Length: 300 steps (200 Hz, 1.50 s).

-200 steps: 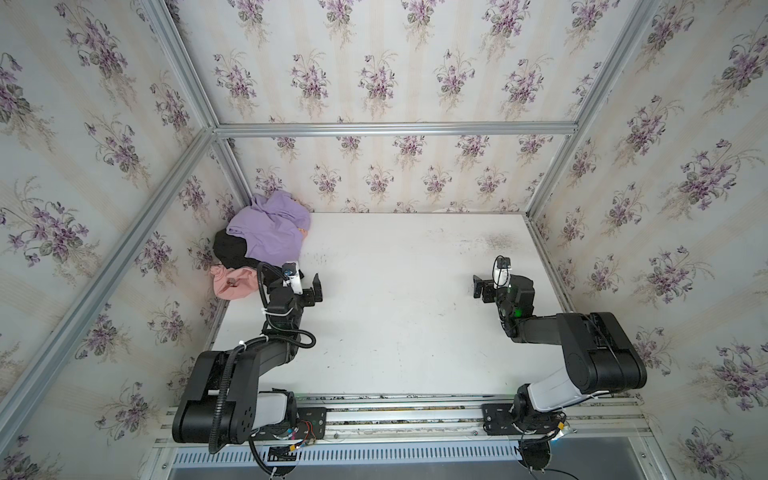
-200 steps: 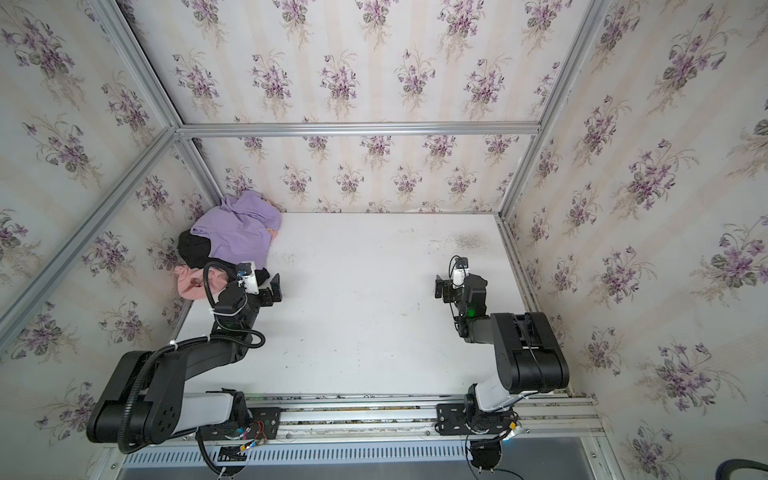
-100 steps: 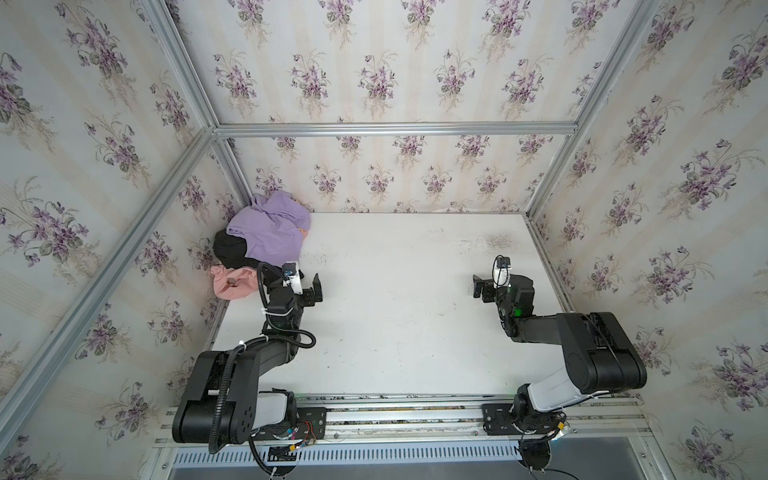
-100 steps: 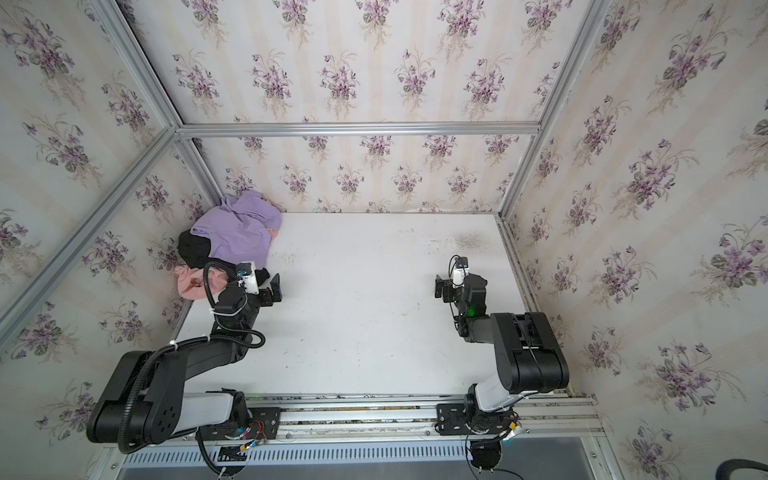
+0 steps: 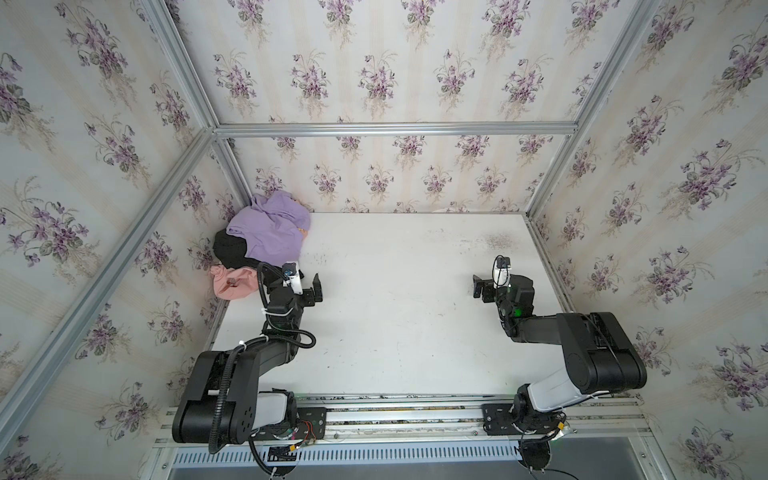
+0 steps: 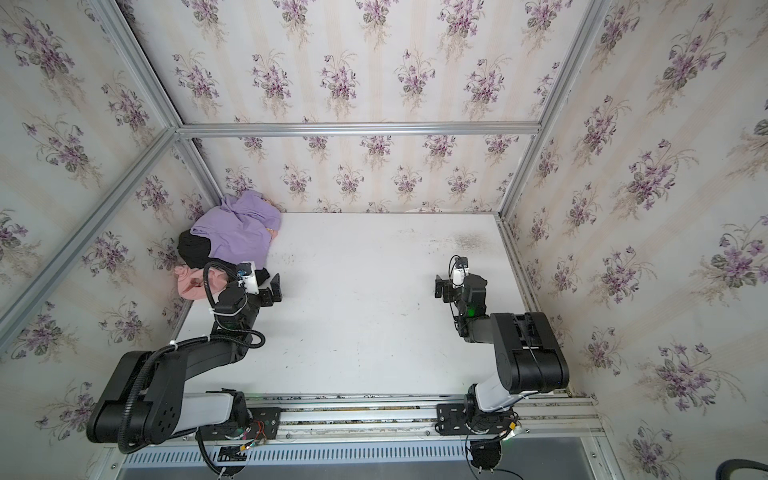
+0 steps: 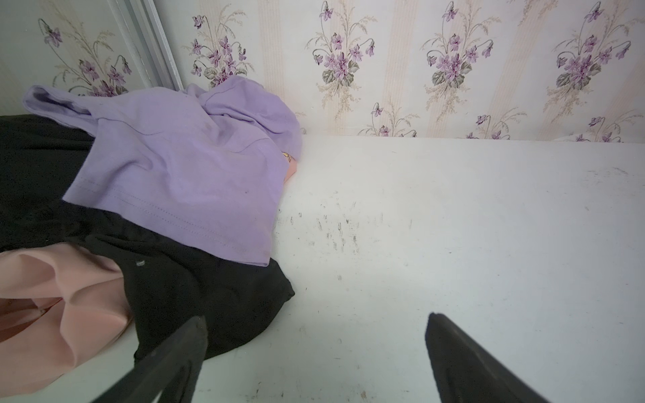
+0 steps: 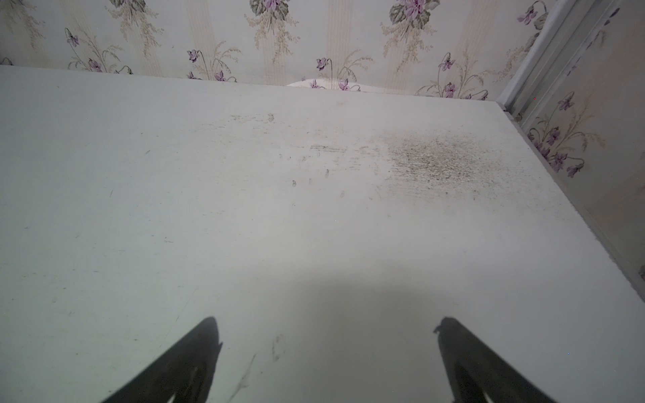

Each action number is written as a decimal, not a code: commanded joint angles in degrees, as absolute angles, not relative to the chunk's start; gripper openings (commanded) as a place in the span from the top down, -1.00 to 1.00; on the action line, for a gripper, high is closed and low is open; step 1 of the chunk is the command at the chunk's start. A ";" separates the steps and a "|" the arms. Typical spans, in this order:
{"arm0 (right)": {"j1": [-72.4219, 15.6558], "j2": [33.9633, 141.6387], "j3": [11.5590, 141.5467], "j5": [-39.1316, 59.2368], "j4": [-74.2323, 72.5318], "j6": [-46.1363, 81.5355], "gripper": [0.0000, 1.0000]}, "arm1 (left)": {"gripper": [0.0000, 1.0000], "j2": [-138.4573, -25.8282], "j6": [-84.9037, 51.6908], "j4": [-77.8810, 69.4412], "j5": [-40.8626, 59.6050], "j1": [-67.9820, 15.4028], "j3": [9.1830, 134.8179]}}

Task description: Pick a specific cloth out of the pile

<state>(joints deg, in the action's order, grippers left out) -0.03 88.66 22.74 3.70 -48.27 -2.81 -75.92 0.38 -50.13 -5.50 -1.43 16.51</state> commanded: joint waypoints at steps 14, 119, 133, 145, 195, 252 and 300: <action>-0.17 88.33 22.44 3.13 -50.67 -2.81 -1.00 | -1.00 -75.50 0.66 -52.90 -5.34 -1.48 16.33; -8.91 73.00 29.64 -4.23 -29.57 -3.44 -1.00 | -1.00 -62.99 -8.59 -21.19 -22.45 -3.10 28.84; -10.30 72.22 30.32 -0.90 -29.48 -1.59 -1.00 | -1.00 -62.49 -11.71 -14.82 -23.85 -3.16 32.11; -12.50 72.20 31.38 1.35 -29.18 -1.96 -1.00 | -1.00 -62.78 -14.10 -8.84 -24.67 -2.99 35.52; -22.18 76.26 34.49 11.34 -31.90 -9.81 -1.00 | -1.00 -68.63 -19.01 9.03 -26.45 -2.91 48.80; -25.49 83.96 37.44 22.57 -41.76 -9.44 -1.00 | -1.00 -78.38 -18.73 10.17 -34.91 -0.40 57.65; -26.43 90.21 43.52 27.60 -43.56 -8.62 -1.00 | -1.00 -85.65 -23.03 12.54 -38.94 2.83 64.44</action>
